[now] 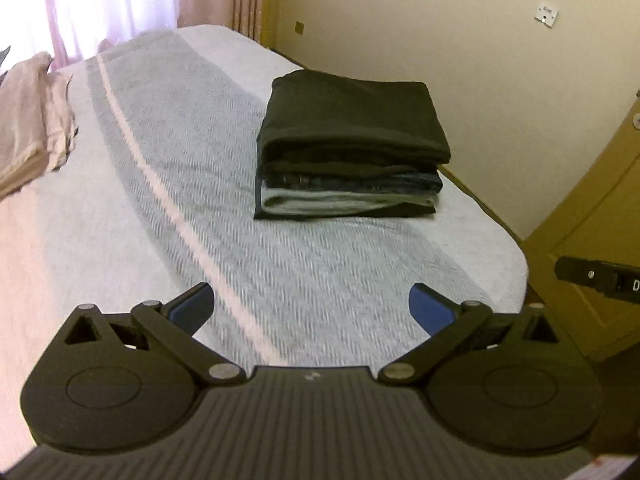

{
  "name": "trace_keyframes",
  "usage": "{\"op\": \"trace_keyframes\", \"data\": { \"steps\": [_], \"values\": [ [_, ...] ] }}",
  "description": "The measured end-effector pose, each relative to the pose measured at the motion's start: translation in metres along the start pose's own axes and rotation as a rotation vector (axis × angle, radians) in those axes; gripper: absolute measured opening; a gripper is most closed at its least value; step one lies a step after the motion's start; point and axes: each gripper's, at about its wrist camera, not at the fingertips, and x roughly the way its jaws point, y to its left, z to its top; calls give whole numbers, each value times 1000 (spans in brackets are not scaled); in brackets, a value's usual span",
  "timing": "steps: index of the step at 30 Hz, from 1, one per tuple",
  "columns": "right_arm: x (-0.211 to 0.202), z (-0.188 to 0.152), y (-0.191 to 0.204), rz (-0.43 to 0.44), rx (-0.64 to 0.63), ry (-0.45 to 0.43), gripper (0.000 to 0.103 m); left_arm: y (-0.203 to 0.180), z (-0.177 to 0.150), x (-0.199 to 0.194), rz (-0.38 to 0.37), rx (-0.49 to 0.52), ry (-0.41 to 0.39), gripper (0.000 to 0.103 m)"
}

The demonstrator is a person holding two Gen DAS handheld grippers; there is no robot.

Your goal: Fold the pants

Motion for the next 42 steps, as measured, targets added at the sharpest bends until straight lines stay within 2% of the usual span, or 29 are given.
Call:
{"op": "trace_keyframes", "data": {
  "steps": [5, 14, 21, 42],
  "values": [
    [-23, -4, 9, 28, -49, -13, 77, -11, -11, -19, 23, -22, -9, 102],
    [-37, 8, 12, 59, -114, -18, 78, -40, -2, -29, 63, -26, -47, 102],
    [-35, 14, 10, 51, -135, -14, 78, -55, 3, -28, 78, -1, -48, 102],
    [-29, 11, 23, 76, -157, 26, 78, -60, 3, -25, 89, 35, -45, 102]
  ]
}}
